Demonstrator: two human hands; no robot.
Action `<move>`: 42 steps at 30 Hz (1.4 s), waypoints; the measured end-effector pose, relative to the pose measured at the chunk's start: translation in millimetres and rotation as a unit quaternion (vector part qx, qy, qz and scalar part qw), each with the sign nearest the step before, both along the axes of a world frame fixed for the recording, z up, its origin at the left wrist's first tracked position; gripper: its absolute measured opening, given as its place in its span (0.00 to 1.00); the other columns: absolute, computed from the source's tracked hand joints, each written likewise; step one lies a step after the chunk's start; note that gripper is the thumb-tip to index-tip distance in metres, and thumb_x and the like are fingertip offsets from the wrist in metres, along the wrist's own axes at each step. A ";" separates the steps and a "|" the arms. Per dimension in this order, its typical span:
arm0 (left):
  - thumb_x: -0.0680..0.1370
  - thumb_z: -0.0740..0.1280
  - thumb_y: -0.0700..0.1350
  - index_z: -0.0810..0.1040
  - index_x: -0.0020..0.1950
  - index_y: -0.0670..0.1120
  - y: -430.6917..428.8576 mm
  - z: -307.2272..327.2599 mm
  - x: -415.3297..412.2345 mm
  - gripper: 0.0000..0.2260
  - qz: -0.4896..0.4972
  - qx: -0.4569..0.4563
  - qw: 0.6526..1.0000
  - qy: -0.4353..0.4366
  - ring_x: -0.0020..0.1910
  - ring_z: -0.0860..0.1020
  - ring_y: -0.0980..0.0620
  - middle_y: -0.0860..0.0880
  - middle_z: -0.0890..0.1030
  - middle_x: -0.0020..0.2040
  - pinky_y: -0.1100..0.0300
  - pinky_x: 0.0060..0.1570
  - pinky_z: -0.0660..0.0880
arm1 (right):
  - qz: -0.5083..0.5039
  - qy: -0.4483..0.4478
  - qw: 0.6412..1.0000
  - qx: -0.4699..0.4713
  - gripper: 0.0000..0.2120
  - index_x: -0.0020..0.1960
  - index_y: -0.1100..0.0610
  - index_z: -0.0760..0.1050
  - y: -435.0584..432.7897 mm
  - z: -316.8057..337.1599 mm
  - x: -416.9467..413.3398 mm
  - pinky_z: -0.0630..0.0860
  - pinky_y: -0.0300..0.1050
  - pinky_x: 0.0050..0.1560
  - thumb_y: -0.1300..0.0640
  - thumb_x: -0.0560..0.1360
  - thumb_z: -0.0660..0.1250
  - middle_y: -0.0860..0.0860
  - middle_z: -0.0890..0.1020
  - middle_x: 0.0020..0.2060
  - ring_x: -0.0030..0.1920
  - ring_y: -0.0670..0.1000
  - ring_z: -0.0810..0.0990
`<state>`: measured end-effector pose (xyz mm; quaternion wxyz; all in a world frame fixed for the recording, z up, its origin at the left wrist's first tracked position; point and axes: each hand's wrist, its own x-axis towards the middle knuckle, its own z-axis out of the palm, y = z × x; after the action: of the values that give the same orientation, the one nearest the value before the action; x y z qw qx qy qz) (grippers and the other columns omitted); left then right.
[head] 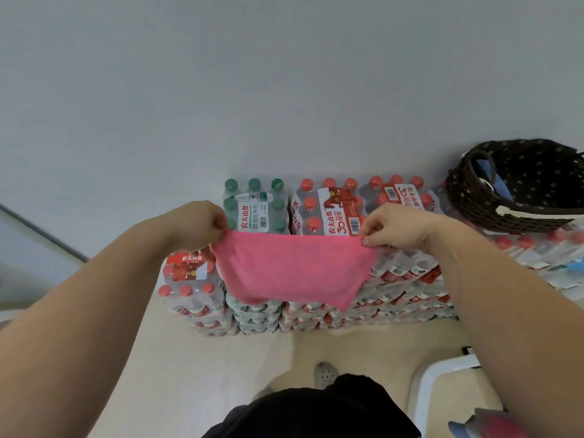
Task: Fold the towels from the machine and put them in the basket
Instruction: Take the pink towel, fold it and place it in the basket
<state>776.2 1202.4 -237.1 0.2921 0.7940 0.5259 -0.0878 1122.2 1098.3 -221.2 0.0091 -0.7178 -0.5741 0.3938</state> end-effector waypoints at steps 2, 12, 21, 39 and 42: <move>0.77 0.61 0.36 0.81 0.47 0.44 9.0 -14.3 6.6 0.09 0.059 0.073 0.995 -0.038 0.31 0.84 0.51 0.48 0.84 0.39 0.59 0.34 0.77 | -0.039 -0.037 0.996 0.070 0.05 0.49 0.53 0.83 10.6 -12.9 -4.4 0.73 0.34 0.34 0.60 0.77 0.69 0.48 0.84 0.39 0.33 0.41 0.79; 0.78 0.60 0.38 0.78 0.49 0.44 52.9 -59.7 54.8 0.07 0.294 0.058 0.951 -0.076 0.35 0.80 0.41 0.42 0.80 0.37 0.55 0.32 0.79 | -0.126 -0.041 0.984 0.121 0.11 0.41 0.51 0.80 88.6 -69.1 11.9 0.82 0.50 0.41 0.62 0.75 0.62 0.53 0.84 0.38 0.37 0.55 0.83; 0.80 0.56 0.36 0.72 0.52 0.45 75.4 -76.2 82.4 0.07 0.499 -0.078 0.812 -0.292 0.32 0.81 0.42 0.35 0.84 0.46 0.49 0.30 0.82 | -0.292 0.224 0.930 0.020 0.07 0.56 0.55 0.71 138.3 -103.3 26.7 0.78 0.45 0.29 0.62 0.82 0.56 0.59 0.84 0.38 0.29 0.55 0.81; 0.72 0.75 0.42 0.77 0.42 0.47 138.8 -54.2 85.3 0.07 0.412 -0.035 0.805 -0.425 0.40 0.79 0.45 0.40 0.81 0.43 0.51 0.43 0.75 | -0.366 0.294 0.863 0.189 0.07 0.48 0.61 0.76 188.9 -85.7 30.1 0.82 0.49 0.49 0.70 0.78 0.62 0.66 0.83 0.49 0.47 0.58 0.84; 0.76 0.72 0.50 0.74 0.43 0.45 131.3 -49.2 80.2 0.11 0.443 -0.048 0.783 -0.435 0.40 0.83 0.42 0.40 0.80 0.42 0.51 0.41 0.80 | -0.368 0.280 0.866 0.192 0.06 0.47 0.64 0.80 172.8 -75.4 28.1 0.82 0.58 0.53 0.68 0.76 0.64 0.66 0.84 0.46 0.48 0.62 0.85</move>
<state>856.4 1333.7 -286.3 0.5344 0.4127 0.6318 0.3806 1150.2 1271.1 -296.6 0.4511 -0.7205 -0.3061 0.4286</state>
